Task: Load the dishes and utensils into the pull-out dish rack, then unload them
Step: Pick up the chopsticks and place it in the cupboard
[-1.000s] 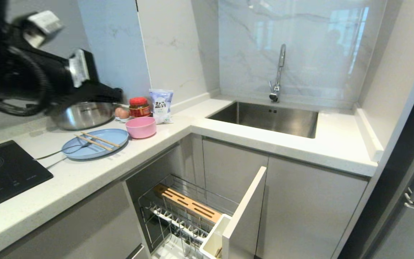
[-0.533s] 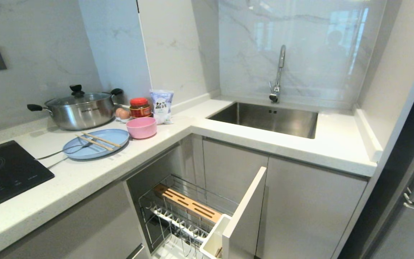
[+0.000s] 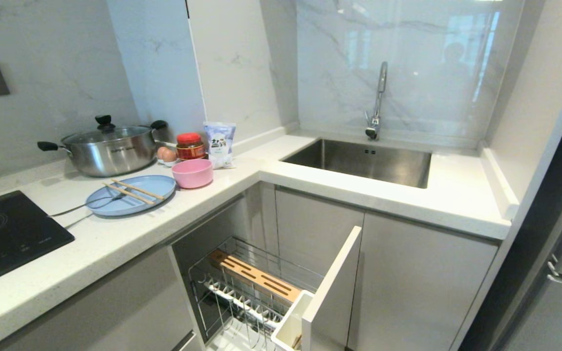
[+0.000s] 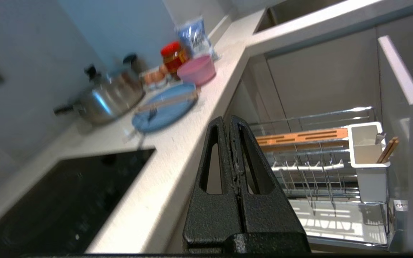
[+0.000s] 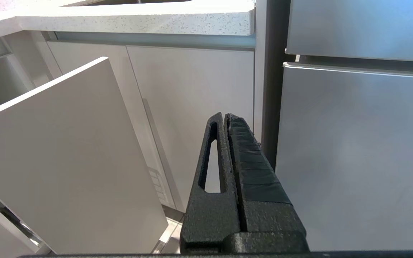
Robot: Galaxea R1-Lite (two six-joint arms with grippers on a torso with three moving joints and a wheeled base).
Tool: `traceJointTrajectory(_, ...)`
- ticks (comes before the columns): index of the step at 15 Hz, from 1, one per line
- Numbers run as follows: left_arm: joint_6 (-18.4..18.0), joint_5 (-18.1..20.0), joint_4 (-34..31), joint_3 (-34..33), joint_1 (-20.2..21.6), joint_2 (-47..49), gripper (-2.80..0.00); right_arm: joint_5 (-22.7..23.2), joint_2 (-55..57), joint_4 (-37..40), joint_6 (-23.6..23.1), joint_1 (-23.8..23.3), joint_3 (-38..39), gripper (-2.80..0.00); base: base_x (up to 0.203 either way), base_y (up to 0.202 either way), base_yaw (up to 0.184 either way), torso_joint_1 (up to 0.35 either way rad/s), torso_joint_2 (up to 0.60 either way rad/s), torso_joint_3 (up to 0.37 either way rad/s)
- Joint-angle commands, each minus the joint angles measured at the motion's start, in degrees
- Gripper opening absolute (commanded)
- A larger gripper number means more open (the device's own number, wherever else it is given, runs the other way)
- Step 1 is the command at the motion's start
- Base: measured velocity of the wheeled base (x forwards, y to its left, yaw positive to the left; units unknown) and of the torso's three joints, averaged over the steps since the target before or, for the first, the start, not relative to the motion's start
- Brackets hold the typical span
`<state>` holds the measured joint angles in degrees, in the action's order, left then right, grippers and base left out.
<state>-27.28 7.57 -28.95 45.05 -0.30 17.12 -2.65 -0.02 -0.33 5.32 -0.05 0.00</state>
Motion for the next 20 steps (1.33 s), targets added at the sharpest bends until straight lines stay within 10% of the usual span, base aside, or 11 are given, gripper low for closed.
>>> traceJointTrajectory(1, 3.6, -0.9, 5.2, -12.5, 0.2, -11.9, -2.80, 0.0, -0.2, 0.0, 0.0, 0.0, 0.0, -2.80, 0.000, 0.000, 0.000, 0.000, 0.00, 0.000)
traceJointTrajectory(5, 11.8, -1.8, 20.1, -29.1, 0.3, -17.0, -2.80, 0.0, -0.2, 0.0, 0.0, 0.0, 0.0, -2.80, 0.000, 0.000, 0.000, 0.000, 0.00, 0.000)
traceJointTrajectory(10, 12.8, -2.0, 40.5, -45.4, 0.4, -17.0, -2.80, -0.1, -0.2, 0.0, 0.0, 0.0, 0.0, -2.80, 0.000, 0.000, 0.000, 0.000, 0.00, 0.000)
traceJointTrajectory(13, 12.8, -3.1, 29.4, -44.9, 0.4, -17.0, -2.80, 0.0, -0.2, 0.0, 0.0, 0.0, 0.0, -2.80, 0.000, 0.000, 0.000, 0.000, 0.00, 0.000)
traceJointTrajectory(20, 13.7, -3.3, 28.7, -44.9, 0.4, -16.9, -2.80, 0.0, -0.2, 0.0, 0.0, 0.0, 0.0, -2.80, 0.000, 0.000, 0.000, 0.000, 0.00, 0.000)
